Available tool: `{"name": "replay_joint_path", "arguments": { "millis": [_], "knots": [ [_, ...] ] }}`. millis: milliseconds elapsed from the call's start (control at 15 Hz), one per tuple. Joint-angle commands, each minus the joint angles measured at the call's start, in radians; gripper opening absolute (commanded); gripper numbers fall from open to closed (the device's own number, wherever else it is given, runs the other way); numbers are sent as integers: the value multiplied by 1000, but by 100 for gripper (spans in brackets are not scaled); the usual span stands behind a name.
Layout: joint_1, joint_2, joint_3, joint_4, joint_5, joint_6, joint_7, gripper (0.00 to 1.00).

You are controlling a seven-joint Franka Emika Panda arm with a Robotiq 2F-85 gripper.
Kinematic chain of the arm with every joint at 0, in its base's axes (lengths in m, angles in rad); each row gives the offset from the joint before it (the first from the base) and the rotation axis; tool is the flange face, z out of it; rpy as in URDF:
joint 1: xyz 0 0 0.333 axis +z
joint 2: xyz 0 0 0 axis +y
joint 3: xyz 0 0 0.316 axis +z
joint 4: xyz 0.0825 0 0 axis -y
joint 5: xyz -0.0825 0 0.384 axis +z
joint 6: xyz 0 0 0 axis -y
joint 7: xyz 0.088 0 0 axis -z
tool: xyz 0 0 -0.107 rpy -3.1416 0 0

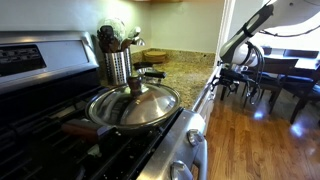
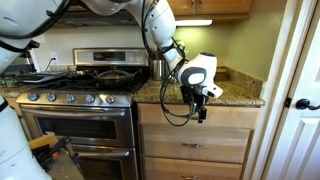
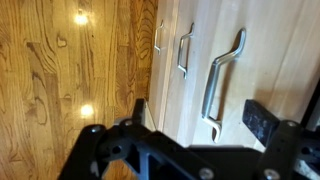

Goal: Open the topmost drawer fully

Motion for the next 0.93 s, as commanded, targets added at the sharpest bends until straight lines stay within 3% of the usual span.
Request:
{"name": "replay_joint_path", "arguments": {
  "millis": [0,867],
  "knots": [
    [-33,33,32,49,31,-18,-34,100],
    [-34,85,32,80,34,-16,-23,100]
  ]
}}
